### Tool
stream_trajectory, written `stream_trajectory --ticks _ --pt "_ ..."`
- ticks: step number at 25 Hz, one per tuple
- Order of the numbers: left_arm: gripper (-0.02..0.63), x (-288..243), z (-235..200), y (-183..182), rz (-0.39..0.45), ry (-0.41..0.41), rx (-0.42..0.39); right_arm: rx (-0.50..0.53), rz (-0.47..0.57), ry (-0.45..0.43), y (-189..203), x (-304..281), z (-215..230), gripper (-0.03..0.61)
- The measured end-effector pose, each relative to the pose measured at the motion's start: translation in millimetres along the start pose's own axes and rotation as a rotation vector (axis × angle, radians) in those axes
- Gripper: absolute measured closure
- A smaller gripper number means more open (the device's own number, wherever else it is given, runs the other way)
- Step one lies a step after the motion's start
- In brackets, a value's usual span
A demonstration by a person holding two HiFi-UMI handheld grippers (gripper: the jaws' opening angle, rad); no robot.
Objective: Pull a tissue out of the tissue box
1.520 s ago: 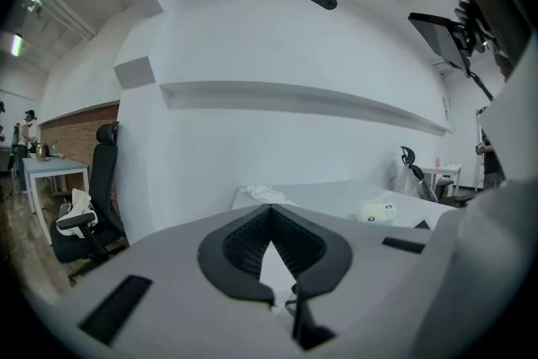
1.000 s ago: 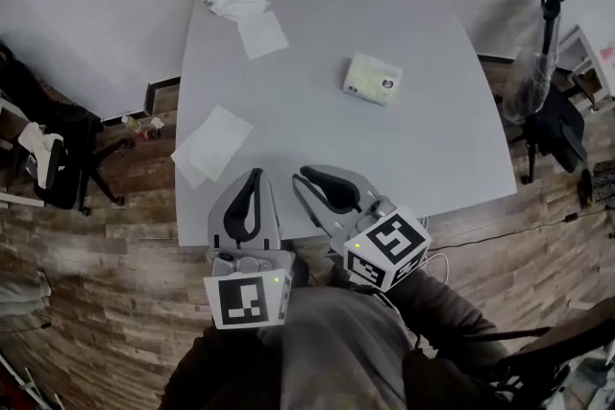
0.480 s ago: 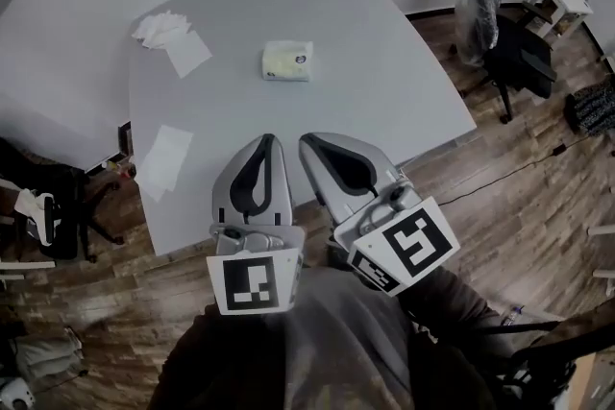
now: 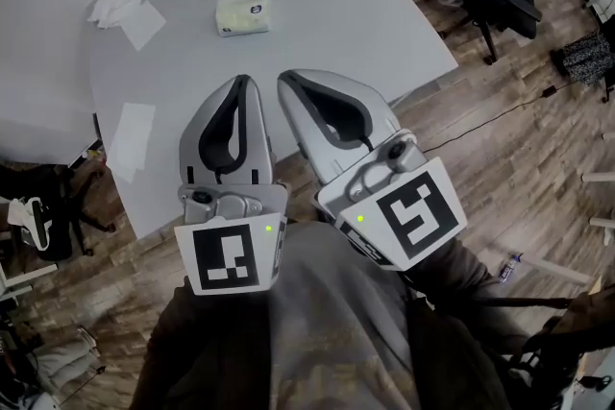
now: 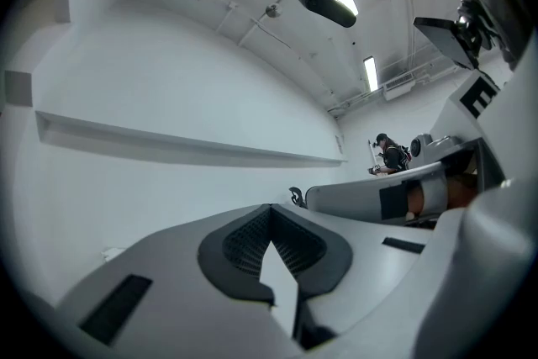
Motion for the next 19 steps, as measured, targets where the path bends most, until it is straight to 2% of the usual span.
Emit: stream_trajectory --ticks 19 --pt "0.615 2.9 8.8 -1.3 -0.002 -0.039 -0.012 -0.008 0.011 -0.045 -2.6 2.5 5.8 0.578"
Point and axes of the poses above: the fingertips, and each gripper's own axes: x backward along the fingers, z to its right, y out of its underside, the point moved 5 cm from there along x, backward along the fingers, and after that the axes turned 4 degrees about y, right-handed, at the moved point
